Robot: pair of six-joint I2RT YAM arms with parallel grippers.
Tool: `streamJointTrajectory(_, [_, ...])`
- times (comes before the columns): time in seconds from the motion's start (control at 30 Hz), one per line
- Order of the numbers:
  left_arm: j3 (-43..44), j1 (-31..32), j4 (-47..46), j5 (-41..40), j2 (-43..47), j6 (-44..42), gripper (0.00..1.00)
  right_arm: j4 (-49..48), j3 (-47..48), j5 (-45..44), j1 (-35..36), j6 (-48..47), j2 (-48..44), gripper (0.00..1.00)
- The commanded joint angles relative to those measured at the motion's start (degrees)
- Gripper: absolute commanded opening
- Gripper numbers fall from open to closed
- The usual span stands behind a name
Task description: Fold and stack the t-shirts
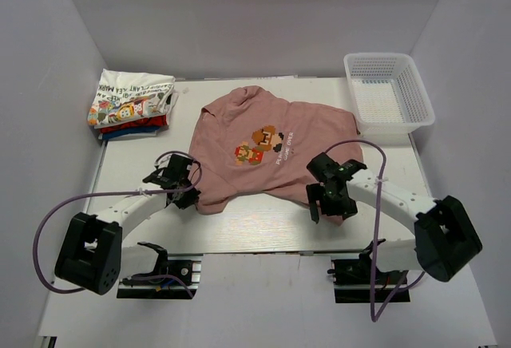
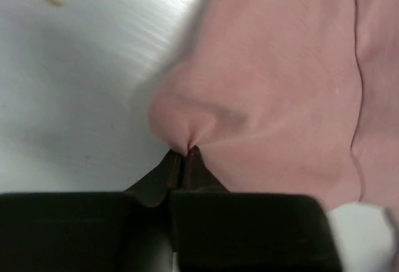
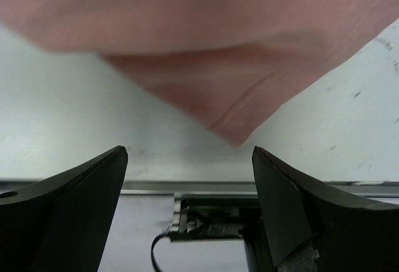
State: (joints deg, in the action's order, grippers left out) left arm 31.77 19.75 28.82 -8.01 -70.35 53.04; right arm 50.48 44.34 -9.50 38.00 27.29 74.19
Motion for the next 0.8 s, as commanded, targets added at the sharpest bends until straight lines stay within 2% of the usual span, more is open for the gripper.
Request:
streamJointTrajectory(0.0, [-0.83,0.29,-4.12,-0.43,1.34,-1.27,0.00,-3.28,0.05,-7.02,0.06,1.89,3.76,0.86])
streamJointTrajectory(0.07, [-0.31,0.29,-4.12,-1.74,2.06,-1.80,0.00,-6.17,-0.39,-8.52,-0.21,2.24,6.31,0.82])
streamJointTrajectory(0.13, [0.22,0.29,-4.12,-1.75,3.28,-3.28,0.00,-5.83,0.40,-9.40,-0.29,2.51,8.41,0.69])
streamJointTrajectory(0.17, [0.75,0.29,-4.12,-1.75,3.29,-3.29,0.00,-5.74,0.57,-9.23,-0.29,2.25,9.21,0.59])
streamJointTrajectory(0.2, [1.62,-0.23,-3.43,-1.75,3.29,-3.99,0.00,-5.57,0.49,-9.05,-0.29,2.16,9.48,0.34])
streamJointTrajectory(0.3, [3.29,-0.24,-1.67,-2.36,4.68,-4.52,0.00,-5.31,-0.57,-6.07,-0.29,1.63,7.82,0.03])
streamJointTrajectory(0.33, [3.30,-0.24,-1.66,-2.36,4.69,-4.52,0.00,-3.91,0.22,-5.54,-0.29,1.45,7.37,0.00])
streamJointTrajectory(0.43, [3.91,-0.76,-2.19,-2.36,6.10,-5.66,0.00,2.76,3.73,-4.04,-0.21,0.58,4.48,0.00])
streamJointTrajectory(0.53, [4.96,-0.76,-2.71,-2.36,6.10,-5.66,0.00,5.41,14.08,-2.47,-0.82,-2.85,2.80,0.00])
streamJointTrajectory(0.63, [5.50,-0.76,-2.19,-2.97,5.05,-6.19,0.00,8.13,21.13,-2.63,-1.52,-5.14,7.70,0.00])
streamJointTrajectory(0.77, [7.07,-0.76,-2.19,-2.98,3.99,-6.72,0.00,2.90,26.40,-5.00,-6.08,-9.44,15.09,0.00])
